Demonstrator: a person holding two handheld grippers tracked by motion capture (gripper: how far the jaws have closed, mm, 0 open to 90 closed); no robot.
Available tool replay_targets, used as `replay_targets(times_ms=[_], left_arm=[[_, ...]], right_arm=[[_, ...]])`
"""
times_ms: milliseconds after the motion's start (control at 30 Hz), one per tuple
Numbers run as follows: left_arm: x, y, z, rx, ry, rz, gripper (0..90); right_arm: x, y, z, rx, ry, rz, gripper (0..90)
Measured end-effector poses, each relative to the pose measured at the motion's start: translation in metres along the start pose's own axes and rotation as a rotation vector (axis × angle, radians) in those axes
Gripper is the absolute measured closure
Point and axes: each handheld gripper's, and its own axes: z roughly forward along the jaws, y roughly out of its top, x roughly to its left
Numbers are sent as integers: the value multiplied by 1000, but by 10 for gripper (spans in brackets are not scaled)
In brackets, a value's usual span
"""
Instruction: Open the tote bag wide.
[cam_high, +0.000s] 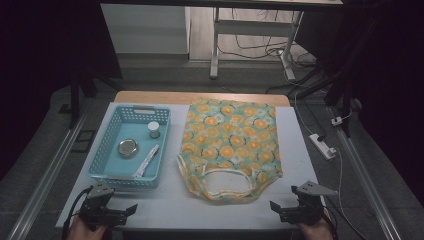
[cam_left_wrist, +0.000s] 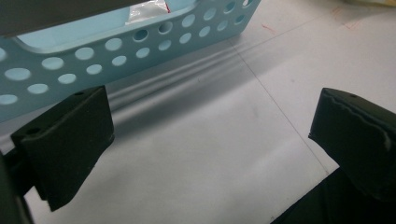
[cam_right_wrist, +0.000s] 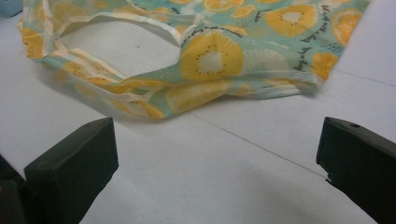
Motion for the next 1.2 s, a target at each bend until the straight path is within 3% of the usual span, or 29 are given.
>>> replay_targets(times_ms=[600, 867, 1200], left_arm=[[-1, 1, 3, 24, -17, 17, 0], [0, 1, 2, 25, -24, 14, 0], [1, 1, 2, 20, -34, 9, 0]], right_arm=[[19, 14, 7, 21, 36, -109, 0], [28, 22, 13, 16, 71, -162, 0], [40, 33, 25, 21, 135, -185, 0]])
